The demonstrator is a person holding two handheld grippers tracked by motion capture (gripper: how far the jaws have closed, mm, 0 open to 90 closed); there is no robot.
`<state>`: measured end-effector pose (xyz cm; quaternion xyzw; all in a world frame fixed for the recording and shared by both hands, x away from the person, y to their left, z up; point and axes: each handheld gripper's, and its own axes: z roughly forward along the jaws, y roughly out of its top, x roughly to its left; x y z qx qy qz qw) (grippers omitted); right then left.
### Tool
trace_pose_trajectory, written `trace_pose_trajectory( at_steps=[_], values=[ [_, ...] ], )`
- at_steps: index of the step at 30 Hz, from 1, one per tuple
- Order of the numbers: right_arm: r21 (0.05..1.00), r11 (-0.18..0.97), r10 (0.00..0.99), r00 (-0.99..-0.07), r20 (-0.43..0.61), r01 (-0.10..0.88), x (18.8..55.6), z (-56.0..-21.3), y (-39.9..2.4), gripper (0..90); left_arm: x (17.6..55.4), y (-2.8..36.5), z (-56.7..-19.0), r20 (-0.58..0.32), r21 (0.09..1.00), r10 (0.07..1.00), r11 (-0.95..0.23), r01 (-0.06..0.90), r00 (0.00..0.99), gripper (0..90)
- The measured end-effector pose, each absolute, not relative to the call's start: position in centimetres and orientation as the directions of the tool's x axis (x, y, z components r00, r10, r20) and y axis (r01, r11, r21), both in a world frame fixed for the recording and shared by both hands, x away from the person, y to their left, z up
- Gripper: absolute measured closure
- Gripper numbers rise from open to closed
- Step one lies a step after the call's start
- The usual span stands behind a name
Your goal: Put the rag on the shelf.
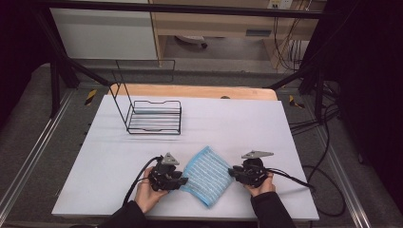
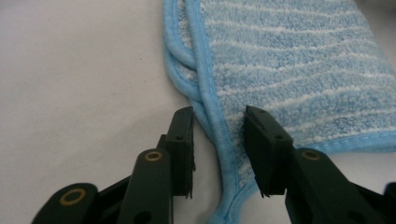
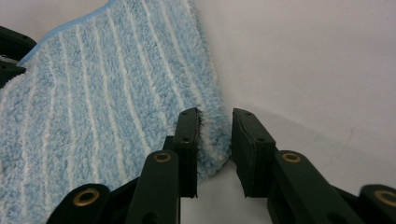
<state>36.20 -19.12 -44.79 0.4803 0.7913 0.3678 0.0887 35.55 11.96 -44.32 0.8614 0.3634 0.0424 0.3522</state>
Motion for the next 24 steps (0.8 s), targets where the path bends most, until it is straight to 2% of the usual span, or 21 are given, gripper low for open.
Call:
trace_pose_trajectory(
  at_steps=[9, 16, 20, 24],
  values=[
    [0.653, 0.263, 0.821, -0.52, 0.235, 0.71, 36.5, -44.7, -19.0, 82.0, 35.2, 11.3, -44.3, -0.178, 0.639, 0.658, -0.488, 0.595, 0.732, 82.3],
    [0.667, 0.301, 0.815, -0.547, 0.192, 0.682, 37.1, -44.4, -18.6, 84.0, 34.8, 11.1, -44.2, -0.165, 0.644, 0.666, -0.485, 0.591, 0.727, 84.9],
    [0.681, 0.3, 0.808, -0.558, 0.191, 0.668, 38.6, -44.3, -18.3, 84.1, 34.0, 11.1, -44.0, -0.165, 0.642, 0.665, -0.488, 0.591, 0.728, 85.2],
    [0.696, 0.363, 0.786, -0.605, 0.129, 0.62, 39.3, -44.0, -17.3, 84.2, 33.3, 11.4, -43.9, -0.175, 0.638, 0.673, -0.479, 0.603, 0.719, 85.1]
  ],
)
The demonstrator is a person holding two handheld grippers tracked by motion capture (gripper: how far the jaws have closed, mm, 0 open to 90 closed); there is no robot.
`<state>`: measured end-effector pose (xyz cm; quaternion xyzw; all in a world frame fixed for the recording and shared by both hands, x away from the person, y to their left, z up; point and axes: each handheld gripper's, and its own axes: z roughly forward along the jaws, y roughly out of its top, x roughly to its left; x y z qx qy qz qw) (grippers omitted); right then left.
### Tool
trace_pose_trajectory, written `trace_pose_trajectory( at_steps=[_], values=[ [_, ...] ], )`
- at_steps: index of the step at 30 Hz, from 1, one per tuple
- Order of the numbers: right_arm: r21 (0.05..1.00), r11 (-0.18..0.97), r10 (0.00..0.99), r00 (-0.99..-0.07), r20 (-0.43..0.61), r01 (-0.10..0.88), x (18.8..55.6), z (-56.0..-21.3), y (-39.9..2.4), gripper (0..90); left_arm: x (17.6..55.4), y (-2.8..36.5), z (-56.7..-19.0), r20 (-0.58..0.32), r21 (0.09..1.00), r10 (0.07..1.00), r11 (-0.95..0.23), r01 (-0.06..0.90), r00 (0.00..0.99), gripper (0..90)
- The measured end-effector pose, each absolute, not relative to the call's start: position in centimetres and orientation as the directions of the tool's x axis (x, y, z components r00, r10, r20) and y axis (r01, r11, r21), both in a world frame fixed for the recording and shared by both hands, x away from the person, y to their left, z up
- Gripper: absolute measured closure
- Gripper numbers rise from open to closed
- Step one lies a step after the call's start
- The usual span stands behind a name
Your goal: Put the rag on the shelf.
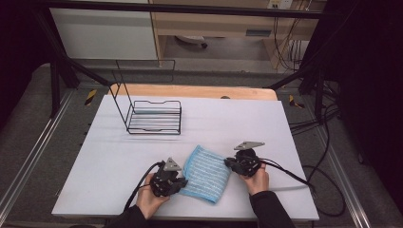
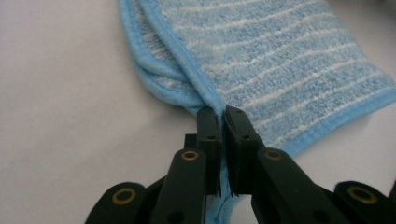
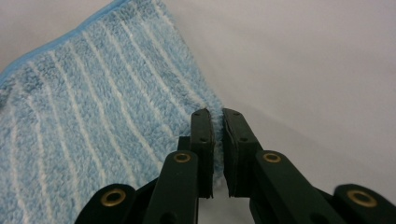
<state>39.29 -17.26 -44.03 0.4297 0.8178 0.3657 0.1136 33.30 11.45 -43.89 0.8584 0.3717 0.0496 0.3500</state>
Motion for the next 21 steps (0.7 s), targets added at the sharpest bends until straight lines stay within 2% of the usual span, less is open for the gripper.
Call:
trace_pose_trajectory(
  at_steps=[7, 10, 13, 15, 18, 19, 21],
  values=[
    [0.709, 0.397, 0.752, -0.65, 0.112, 0.582, 41.0, -44.1, -15.4, 84.1, 32.2, 11.9, -43.6, -0.2, 0.636, 0.689, -0.45, 0.627, 0.697, 84.4],
    [0.716, 0.412, 0.744, -0.662, 0.092, 0.563, 41.5, -44.3, -15.0, 82.3, 32.3, 12.2, -43.6, -0.218, 0.643, 0.685, -0.435, 0.63, 0.695, 80.8],
    [0.734, 0.412, 0.746, -0.663, 0.067, 0.539, 41.3, -44.1, -15.2, 73.8, 33.0, 13.2, -42.4, -0.209, 0.677, 0.705, -0.395, 0.621, 0.677, 61.9],
    [0.751, 0.393, 0.749, -0.659, 0.074, 0.531, 40.8, -43.5, -15.5, 64.1, 33.9, 13.8, -41.8, -0.2, 0.697, 0.725, -0.368, 0.616, 0.659, 52.6],
    [0.761, 0.374, 0.746, -0.659, 0.092, 0.53, 40.1, -42.9, -15.8, 59.1, 35.0, 14.2, -41.5, -0.204, 0.692, 0.738, -0.357, 0.628, 0.644, 45.5],
    [0.763, 0.357, 0.754, -0.648, 0.105, 0.539, 39.5, -42.5, -16.1, 53.2, 36.0, 14.2, -41.7, -0.215, 0.684, 0.741, -0.351, 0.639, 0.637, 44.5],
    [0.763, 0.348, 0.757, -0.644, 0.114, 0.544, 39.1, -42.4, -16.3, 50.3, 36.4, 14.1, -41.9, -0.21, 0.678, 0.742, -0.359, 0.642, 0.637, 43.6]
  ],
)
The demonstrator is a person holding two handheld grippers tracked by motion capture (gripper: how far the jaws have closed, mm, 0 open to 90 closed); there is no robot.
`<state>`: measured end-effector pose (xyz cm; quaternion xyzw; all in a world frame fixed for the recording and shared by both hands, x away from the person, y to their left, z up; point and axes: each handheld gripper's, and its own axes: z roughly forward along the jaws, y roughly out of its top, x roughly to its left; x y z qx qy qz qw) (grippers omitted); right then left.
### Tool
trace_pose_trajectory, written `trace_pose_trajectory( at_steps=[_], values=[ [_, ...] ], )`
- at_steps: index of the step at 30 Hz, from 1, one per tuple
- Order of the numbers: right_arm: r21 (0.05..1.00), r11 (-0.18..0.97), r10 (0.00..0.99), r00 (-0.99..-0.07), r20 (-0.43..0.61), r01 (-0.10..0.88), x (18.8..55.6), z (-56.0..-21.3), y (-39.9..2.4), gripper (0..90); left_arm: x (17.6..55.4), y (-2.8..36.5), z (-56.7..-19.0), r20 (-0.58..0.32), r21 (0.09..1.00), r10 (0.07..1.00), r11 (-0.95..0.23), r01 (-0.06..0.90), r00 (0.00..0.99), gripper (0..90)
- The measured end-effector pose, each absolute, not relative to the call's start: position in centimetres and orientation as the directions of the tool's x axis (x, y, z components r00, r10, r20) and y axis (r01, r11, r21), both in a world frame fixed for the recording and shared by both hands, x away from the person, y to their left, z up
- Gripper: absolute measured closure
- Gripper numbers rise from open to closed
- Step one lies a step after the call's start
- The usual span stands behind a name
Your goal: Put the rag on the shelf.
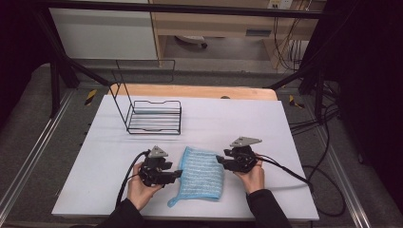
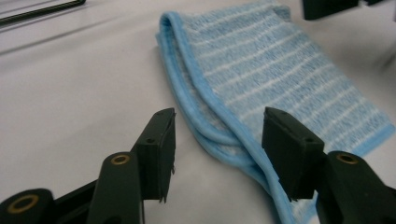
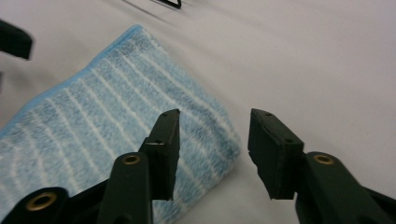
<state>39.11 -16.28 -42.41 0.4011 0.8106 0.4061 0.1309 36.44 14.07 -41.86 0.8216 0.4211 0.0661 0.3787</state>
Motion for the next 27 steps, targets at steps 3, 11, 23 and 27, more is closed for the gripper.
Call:
trace_pose_trajectory(
  at_steps=[3, 11, 23, 27],
  values=[
    [0.746, 0.302, 0.766, -0.617, 0.18, 0.593, 38.0, -43.0, -16.6, 47.4, 37.4, 13.3, -42.7, -0.213, 0.651, 0.743, -0.376, 0.659, 0.635, 41.1],
    [0.698, 0.313, 0.772, -0.601, 0.207, 0.644, 37.4, -45.0, -16.4, 53.4, 37.4, 12.1, -44.4, -0.244, 0.637, 0.735, -0.37, 0.676, 0.633, 47.1],
    [0.69, 0.29, 0.761, -0.597, 0.253, 0.663, 37.4, -45.3, -16.0, 69.0, 36.7, 11.3, -44.3, -0.232, 0.632, 0.74, -0.379, 0.676, 0.631, 68.9],
    [0.683, 0.286, 0.749, -0.602, 0.279, 0.672, 37.6, -45.4, -15.9, 76.0, 36.5, 11.1, -44.2, -0.223, 0.634, 0.743, -0.381, 0.673, 0.631, 74.7]
  ],
)
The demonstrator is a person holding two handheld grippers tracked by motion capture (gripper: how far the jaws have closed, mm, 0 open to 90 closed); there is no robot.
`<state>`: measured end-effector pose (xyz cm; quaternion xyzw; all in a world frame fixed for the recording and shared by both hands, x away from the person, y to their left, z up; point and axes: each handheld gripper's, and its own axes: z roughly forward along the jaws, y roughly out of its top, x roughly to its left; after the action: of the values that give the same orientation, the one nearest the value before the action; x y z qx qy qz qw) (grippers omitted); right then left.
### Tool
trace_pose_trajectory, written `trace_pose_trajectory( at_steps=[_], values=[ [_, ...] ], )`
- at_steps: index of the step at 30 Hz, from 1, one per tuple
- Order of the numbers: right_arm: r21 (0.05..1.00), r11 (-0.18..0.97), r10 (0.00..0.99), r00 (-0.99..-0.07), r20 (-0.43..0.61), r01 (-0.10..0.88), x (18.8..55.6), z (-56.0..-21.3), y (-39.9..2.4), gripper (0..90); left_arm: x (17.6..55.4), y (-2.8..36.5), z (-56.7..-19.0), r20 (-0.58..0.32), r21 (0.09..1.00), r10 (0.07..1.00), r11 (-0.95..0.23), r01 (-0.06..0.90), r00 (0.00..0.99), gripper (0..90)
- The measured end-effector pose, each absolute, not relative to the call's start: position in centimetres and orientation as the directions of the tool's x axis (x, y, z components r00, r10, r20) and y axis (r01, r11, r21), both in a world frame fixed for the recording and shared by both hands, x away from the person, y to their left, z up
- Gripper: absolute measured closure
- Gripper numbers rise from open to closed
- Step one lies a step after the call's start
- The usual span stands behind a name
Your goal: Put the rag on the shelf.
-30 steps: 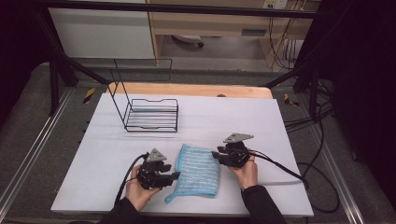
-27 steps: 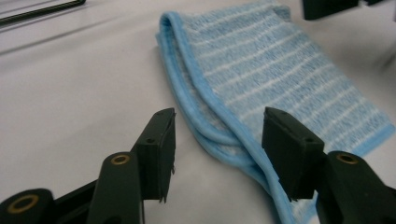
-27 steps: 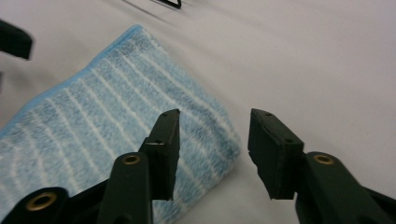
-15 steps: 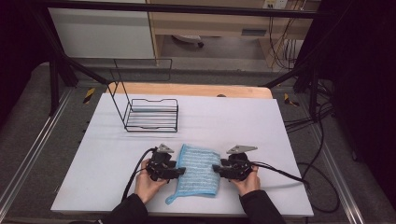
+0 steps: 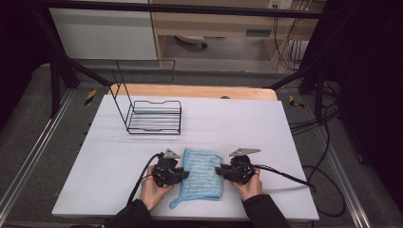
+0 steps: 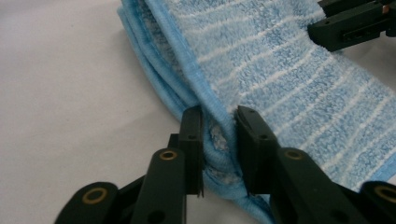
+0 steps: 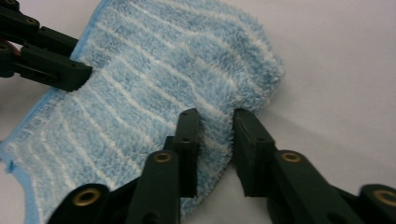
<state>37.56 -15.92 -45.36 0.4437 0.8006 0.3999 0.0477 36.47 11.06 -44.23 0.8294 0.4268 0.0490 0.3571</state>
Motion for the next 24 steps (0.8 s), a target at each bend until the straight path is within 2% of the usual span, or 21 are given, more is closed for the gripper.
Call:
trace_pose_trajectory(
  at_steps=[1, 4, 13, 16, 20, 21, 22, 24],
  values=[
    [0.682, 0.29, 0.743, -0.607, 0.282, 0.672, 37.7, -45.3, -15.8, 79.4, 36.3, 10.9, -44.1, -0.21, 0.637, 0.748, -0.384, 0.668, 0.63, 76.8],
    [0.691, 0.305, 0.738, -0.621, 0.263, 0.655, 37.8, -45.0, -15.5, 81.9, 35.7, 11.0, -43.8, -0.177, 0.647, 0.756, -0.392, 0.653, 0.63, 78.3],
    [0.709, 0.338, 0.7, -0.669, 0.25, 0.619, 38.0, -44.8, -13.4, 80.4, 34.4, 13.2, -43.4, -0.171, 0.641, 0.774, -0.382, 0.666, 0.609, 77.5],
    [0.706, 0.349, 0.716, -0.661, 0.222, 0.616, 38.0, -44.8, -13.4, 75.2, 34.9, 13.7, -43.7, -0.203, 0.636, 0.765, -0.371, 0.676, 0.611, 72.0],
    [0.723, 0.365, 0.722, -0.668, 0.178, 0.586, 37.9, -44.6, -13.6, 62.1, 35.1, 14.2, -43.0, -0.189, 0.672, 0.752, -0.371, 0.641, 0.632, 61.2],
    [0.723, 0.365, 0.722, -0.668, 0.178, 0.586, 37.9, -44.6, -13.6, 62.1, 35.3, 14.5, -42.7, -0.183, 0.687, 0.751, -0.364, 0.629, 0.634, 61.2],
    [0.741, 0.37, 0.713, -0.683, 0.161, 0.561, 37.9, -44.3, -13.8, 53.1, 36.1, 15.0, -41.9, -0.18, 0.708, 0.754, -0.347, 0.615, 0.632, 50.3],
    [0.756, 0.367, 0.707, -0.691, 0.152, 0.542, 37.9, -44.0, -14.1, 44.9, 36.7, 15.1, -41.6, -0.184, 0.712, 0.757, -0.337, 0.616, 0.627, 44.0]
  ],
)
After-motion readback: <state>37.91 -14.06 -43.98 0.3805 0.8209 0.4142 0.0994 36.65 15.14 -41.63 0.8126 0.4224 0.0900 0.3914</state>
